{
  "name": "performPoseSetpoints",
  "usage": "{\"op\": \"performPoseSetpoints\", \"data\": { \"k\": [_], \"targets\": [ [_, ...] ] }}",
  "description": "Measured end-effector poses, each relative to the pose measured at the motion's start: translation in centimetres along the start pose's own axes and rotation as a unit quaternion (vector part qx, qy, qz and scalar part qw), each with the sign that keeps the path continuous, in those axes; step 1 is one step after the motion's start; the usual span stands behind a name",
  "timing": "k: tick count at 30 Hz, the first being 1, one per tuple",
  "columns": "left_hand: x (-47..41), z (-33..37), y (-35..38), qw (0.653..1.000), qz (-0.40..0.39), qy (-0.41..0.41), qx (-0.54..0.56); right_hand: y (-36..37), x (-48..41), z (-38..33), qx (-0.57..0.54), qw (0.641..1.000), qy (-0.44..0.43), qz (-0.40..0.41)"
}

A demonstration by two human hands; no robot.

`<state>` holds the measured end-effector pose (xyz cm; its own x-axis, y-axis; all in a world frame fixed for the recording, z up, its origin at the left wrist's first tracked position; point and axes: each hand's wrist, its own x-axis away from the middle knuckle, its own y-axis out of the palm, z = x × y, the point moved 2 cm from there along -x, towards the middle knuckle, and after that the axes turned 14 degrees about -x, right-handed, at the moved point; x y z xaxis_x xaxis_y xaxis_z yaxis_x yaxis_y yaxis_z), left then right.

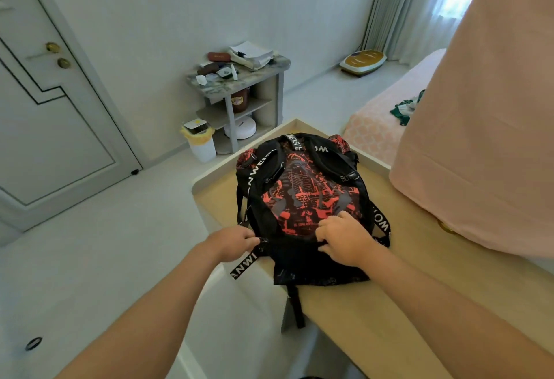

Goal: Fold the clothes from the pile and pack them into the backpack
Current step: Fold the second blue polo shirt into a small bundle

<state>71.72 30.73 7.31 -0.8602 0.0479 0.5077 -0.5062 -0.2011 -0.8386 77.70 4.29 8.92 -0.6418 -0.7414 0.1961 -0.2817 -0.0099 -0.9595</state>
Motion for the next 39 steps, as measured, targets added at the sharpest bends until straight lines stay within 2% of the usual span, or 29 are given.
{"op": "performPoseSetpoints", "data": {
  "k": [2,3,5,6,7,9,11,12,14,18,21,26,29,32,34,36,37,39],
  "targets": [
    [-0.6,0.5,-0.3,0.999,0.011,0.023,-0.032,-0.2,0.1,-0.6,0.011,0.999,0.053,-0.007],
    [-0.8,0.8,-0.3,0.999,0.009,0.036,-0.026,-0.1,0.2,-1.3,-0.009,0.998,0.055,0.034],
    [-1.0,0.9,0.2,0.997,-0.018,0.06,0.04,-0.1,0.1,-3.5,-0.065,0.987,0.012,0.148],
    [-1.0,0.6,0.5,0.994,-0.033,0.069,0.076,0.1,-0.4,-4.9,-0.069,0.981,-0.015,0.179],
    [-1.1,0.2,0.9,0.991,-0.04,0.075,0.103,0.2,-1.2,-6.6,-0.05,0.981,-0.038,0.183],
    [-1.4,-0.4,1.2,0.988,-0.034,0.087,0.126,1.4,-3.6,-9.3,0.017,0.991,-0.031,0.129],
    [-1.7,-0.9,1.3,0.988,-0.028,0.101,0.113,2.9,-5.3,-10.6,0.077,0.994,0.045,0.066],
    [-2.0,-1.3,1.2,0.99,-0.022,0.107,0.093,3.5,-5.8,-10.6,0.086,0.991,0.078,0.062],
    [-2.6,-2.1,1.1,0.993,-0.012,0.11,0.044,4.6,-6.0,-10.1,0.049,0.991,0.101,0.077],
    [-4.5,-3.7,0.6,0.995,0.005,0.094,-0.034,4.0,-6.3,-9.3,-0.066,0.99,0.091,0.081],
    [-6.4,-5.7,-0.6,0.996,0.028,0.067,-0.054,3.2,-6.0,-7.8,-0.133,0.983,0.097,0.082],
    [-10.2,-7.4,-1.4,0.982,0.126,-0.015,-0.137,4.2,-4.7,-7.3,-0.163,0.974,0.097,0.127],
    [-11.7,-6.2,-0.8,0.981,0.156,-0.044,-0.111,4.7,-4.4,-6.9,-0.141,0.974,0.068,0.161],
    [-10.9,-4.5,-1.3,0.956,0.28,-0.07,-0.053,4.5,-3.2,-6.4,-0.098,0.969,0.056,0.221],
    [-9.4,-2.5,-1.8,0.93,0.366,-0.036,0.031,4.4,-2.3,-5.7,-0.077,0.954,0.126,0.262],
    [-7.8,0.2,-2.1,0.905,0.418,0.057,0.051,4.5,-1.6,-4.9,-0.056,0.929,0.252,0.264],
    [-7.3,1.6,-1.9,0.9,0.421,0.105,0.031,4.7,-1.4,-4.6,-0.054,0.912,0.32,0.251],
    [-7.2,4.0,-1.1,0.909,0.378,0.171,-0.031,5.3,-1.3,-4.3,-0.086,0.875,0.425,0.215]
  ]
}}
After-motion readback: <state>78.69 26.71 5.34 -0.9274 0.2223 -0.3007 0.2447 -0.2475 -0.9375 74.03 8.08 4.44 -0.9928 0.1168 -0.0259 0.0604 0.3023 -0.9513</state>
